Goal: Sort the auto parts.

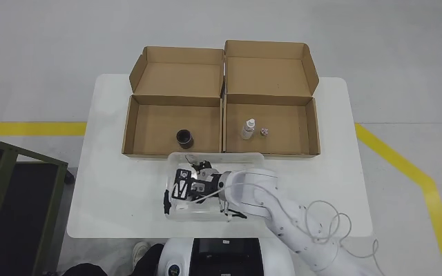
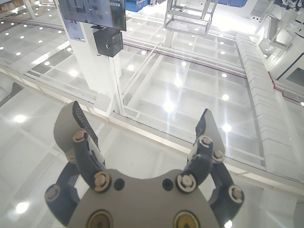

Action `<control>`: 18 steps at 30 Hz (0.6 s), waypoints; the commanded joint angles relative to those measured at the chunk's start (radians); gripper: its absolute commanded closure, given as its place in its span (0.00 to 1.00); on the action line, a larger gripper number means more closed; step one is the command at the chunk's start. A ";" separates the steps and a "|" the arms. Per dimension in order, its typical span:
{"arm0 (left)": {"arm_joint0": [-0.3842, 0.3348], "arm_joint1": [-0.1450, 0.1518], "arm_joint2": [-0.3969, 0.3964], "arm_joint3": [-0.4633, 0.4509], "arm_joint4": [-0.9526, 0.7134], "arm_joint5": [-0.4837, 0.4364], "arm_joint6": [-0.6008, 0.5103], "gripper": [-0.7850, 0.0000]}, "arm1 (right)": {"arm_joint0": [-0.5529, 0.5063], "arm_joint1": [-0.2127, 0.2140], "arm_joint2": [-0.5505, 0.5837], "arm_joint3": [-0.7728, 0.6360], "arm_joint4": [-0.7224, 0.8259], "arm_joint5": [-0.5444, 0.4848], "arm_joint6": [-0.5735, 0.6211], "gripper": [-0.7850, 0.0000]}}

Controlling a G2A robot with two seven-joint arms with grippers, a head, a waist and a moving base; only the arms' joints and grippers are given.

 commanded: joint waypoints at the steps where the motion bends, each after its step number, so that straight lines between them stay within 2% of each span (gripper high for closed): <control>1: 0.000 0.000 0.000 0.000 0.000 0.000 0.000 0.00 | 0.007 0.000 -0.004 0.013 -0.012 -0.006 0.009 0.10; 18: 0.000 0.000 0.000 0.000 0.000 0.000 0.000 0.00 | 0.038 -0.005 -0.032 0.132 -0.025 -0.007 0.010 0.18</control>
